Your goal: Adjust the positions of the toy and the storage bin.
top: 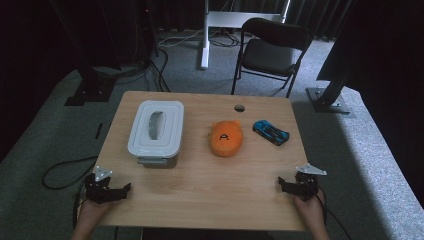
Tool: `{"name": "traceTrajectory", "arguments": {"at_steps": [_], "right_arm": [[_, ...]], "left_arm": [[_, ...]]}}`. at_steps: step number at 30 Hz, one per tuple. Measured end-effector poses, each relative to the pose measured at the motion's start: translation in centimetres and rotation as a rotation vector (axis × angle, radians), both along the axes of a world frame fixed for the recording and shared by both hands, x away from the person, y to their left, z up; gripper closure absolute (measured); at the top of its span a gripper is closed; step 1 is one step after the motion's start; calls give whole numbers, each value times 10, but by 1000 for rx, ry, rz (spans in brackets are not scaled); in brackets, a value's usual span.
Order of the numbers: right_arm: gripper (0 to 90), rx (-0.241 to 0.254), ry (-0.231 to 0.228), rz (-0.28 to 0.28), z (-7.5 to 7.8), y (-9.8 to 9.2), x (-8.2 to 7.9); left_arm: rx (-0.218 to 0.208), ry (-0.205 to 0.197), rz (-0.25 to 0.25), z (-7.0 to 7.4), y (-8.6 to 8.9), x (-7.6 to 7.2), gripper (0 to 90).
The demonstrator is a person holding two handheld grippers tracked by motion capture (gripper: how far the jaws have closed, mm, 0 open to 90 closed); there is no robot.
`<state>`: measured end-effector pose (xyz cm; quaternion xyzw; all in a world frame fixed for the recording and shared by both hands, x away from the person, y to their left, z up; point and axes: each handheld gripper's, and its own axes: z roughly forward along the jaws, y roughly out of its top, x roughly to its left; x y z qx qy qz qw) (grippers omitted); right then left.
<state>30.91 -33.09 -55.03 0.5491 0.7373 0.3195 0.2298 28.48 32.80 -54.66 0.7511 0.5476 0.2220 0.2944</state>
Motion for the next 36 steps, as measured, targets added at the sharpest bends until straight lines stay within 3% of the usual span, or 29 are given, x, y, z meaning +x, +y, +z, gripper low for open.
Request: {"name": "traceTrajectory", "arguments": {"at_steps": [19,36], "right_arm": [[131,-16,37,45,4,-2,7],[134,2,40,64,10,-10,15]], "left_arm": [[-2,0,33,0,-5,1,3],[-1,0,6,0,-4,2,3]]}}
